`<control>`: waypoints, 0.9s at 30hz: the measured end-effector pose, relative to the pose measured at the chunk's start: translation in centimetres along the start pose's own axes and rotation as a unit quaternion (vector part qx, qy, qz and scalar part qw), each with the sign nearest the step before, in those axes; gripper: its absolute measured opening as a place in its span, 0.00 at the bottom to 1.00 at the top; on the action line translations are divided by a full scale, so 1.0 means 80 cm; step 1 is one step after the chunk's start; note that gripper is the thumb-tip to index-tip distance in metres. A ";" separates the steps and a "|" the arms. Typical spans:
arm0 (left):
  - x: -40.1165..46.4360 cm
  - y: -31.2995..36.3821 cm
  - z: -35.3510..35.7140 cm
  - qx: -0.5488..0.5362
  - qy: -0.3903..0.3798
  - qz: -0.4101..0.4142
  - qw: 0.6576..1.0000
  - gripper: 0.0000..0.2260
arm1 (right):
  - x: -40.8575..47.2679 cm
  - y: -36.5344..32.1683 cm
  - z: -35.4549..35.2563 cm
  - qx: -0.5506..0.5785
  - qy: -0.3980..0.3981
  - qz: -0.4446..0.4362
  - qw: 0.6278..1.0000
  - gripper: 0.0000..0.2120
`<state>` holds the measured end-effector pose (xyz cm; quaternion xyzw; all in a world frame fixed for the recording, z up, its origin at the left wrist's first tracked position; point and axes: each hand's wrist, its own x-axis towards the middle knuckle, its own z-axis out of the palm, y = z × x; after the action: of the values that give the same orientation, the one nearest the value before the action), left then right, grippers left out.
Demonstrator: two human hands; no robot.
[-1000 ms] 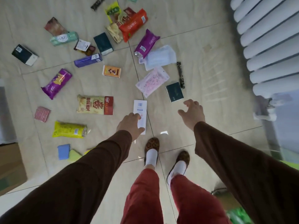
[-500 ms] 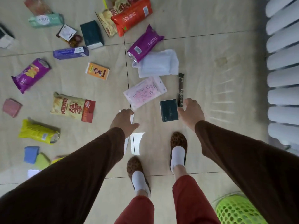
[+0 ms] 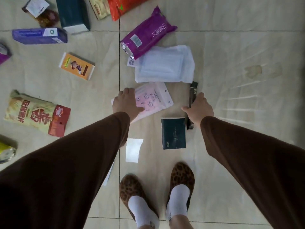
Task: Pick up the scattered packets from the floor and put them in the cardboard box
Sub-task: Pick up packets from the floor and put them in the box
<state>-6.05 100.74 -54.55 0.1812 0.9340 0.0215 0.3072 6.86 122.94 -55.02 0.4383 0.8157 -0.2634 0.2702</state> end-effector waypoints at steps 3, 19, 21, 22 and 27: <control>0.013 -0.001 0.025 0.037 0.029 -0.004 0.999 0.39 | 0.012 0.005 0.016 -0.027 0.012 -0.018 0.999 0.19; -0.203 -0.115 0.040 -0.251 -0.072 -0.231 0.937 0.18 | -0.165 -0.012 0.071 0.109 0.030 -0.001 0.994 0.34; -0.214 -0.137 0.063 -0.200 -0.057 -0.239 0.948 0.20 | -0.164 -0.020 0.088 0.028 0.030 0.008 0.999 0.45; -0.216 -0.146 0.074 -0.183 -0.053 -0.240 0.952 0.21 | -0.163 -0.023 0.096 -0.020 0.033 0.012 0.999 0.49; -0.208 -0.160 0.114 -0.252 -0.021 -0.289 0.923 0.27 | -0.147 -0.019 0.127 -0.054 0.070 0.029 0.996 0.59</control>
<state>7.49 82.29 -54.50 -0.1797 0.9029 0.1627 0.3551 13.20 108.67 -54.12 0.4643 0.8325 -0.1796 0.2433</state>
